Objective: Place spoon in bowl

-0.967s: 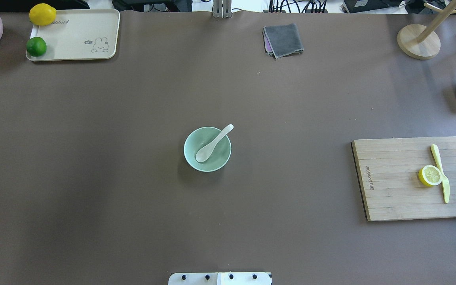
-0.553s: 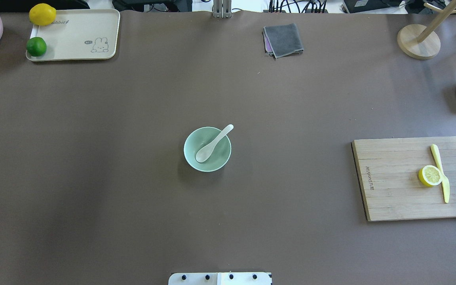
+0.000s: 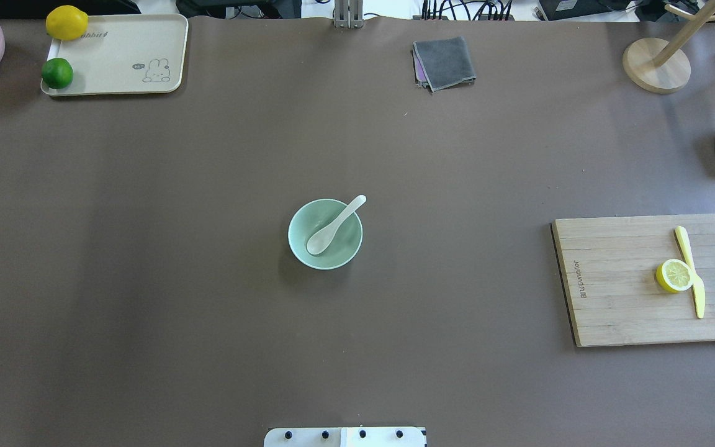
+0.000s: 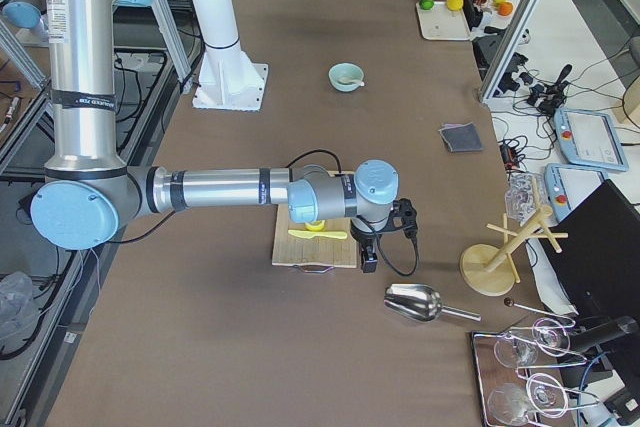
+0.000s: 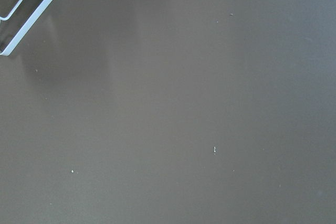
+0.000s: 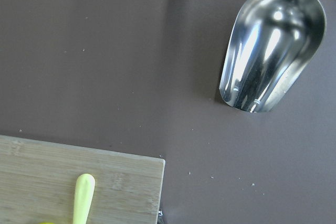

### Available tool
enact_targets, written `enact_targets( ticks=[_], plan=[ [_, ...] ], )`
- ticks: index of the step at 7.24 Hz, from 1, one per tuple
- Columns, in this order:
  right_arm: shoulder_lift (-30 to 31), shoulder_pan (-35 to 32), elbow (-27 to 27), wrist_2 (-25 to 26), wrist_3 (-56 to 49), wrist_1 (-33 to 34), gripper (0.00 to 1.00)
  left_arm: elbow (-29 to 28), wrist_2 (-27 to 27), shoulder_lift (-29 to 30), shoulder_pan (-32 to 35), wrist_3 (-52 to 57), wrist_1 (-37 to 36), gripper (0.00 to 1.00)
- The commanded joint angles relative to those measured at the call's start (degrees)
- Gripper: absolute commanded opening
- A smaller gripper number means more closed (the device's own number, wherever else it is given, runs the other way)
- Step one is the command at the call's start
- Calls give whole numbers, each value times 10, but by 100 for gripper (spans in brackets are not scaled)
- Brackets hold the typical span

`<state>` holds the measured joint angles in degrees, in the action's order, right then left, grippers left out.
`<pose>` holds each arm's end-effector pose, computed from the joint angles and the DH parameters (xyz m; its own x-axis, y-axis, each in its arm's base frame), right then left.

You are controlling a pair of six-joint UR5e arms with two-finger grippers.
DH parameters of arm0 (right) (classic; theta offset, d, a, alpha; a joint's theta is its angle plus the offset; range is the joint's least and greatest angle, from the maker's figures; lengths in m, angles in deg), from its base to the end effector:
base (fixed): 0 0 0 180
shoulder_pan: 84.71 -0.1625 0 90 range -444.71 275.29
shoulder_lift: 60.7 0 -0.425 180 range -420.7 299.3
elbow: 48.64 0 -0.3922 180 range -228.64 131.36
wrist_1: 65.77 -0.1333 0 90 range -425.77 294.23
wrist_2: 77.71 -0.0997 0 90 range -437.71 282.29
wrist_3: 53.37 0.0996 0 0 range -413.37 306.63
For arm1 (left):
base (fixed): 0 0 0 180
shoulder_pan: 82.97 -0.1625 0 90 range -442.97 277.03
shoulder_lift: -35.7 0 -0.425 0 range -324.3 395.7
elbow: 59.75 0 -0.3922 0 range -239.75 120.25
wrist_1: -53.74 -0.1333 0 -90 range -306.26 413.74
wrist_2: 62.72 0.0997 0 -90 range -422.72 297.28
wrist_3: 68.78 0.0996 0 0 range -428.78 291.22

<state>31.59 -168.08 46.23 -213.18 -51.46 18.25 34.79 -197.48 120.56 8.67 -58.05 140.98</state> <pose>0.0060 -0.4878 0.6237 0.6878 -0.1535 0.7095 0.0913 0.9879 0.1253 -0.0760 -0.4475 0.6663 0.7015 0.1253 -0.7015 -0.1039 0.9919 0.0733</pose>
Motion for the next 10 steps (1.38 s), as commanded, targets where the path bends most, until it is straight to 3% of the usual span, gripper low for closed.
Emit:
enact_targets(
  ticks=[1,10],
  plan=[
    [24,-27,5,-24,-1,-3,100,3,2,6,-1,-3,1,98],
    [18,-29,6,-14,5,-5,100,33,-3,0,-1,-1,-5,98]
  ],
)
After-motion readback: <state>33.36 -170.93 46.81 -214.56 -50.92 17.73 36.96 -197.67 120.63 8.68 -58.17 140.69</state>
